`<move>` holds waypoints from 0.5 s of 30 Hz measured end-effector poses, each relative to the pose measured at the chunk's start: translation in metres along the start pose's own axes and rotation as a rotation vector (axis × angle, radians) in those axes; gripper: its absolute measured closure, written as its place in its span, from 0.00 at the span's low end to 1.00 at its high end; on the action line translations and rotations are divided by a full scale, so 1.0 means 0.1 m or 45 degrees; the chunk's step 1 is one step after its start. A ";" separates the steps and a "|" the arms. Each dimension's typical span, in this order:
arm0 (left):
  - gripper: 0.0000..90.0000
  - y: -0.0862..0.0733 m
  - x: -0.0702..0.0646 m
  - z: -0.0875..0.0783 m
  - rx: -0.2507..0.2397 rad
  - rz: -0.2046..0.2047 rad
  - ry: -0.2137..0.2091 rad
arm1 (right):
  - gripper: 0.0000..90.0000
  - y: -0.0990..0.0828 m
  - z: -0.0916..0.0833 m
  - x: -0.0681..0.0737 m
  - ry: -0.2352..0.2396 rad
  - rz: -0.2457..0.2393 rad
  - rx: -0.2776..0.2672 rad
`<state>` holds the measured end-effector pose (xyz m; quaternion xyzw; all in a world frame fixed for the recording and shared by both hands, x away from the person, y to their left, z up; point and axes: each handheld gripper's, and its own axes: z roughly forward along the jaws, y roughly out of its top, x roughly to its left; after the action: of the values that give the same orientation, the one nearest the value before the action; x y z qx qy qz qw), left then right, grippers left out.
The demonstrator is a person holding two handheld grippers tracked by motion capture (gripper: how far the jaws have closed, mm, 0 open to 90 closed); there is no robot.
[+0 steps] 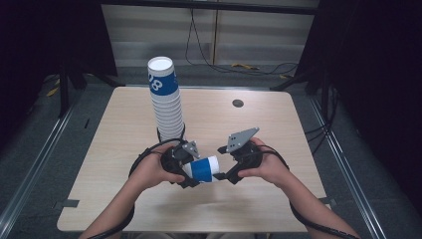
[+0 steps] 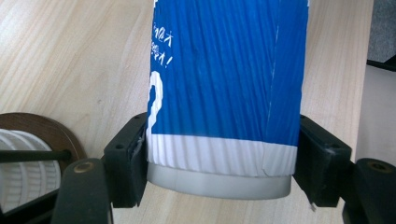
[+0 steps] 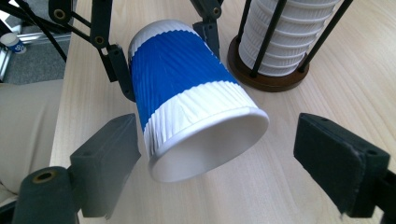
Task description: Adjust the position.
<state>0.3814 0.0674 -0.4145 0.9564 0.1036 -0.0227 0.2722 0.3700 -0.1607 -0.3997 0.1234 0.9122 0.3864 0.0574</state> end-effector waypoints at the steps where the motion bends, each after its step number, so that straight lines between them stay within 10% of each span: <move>1: 0.33 0.00 -0.01 0.00 -0.013 -0.016 0.003 | 0.15 -0.01 0.00 0.00 -0.002 0.003 -0.004; 15: 0.33 -0.06 0.02 -0.03 -0.063 -0.055 -0.014 | 0.15 -0.08 0.00 0.01 0.006 0.028 -0.031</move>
<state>0.3823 0.0739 -0.4154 0.9468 0.1232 -0.0313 0.2958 0.3677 -0.1659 -0.4061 0.1318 0.9061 0.3985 0.0525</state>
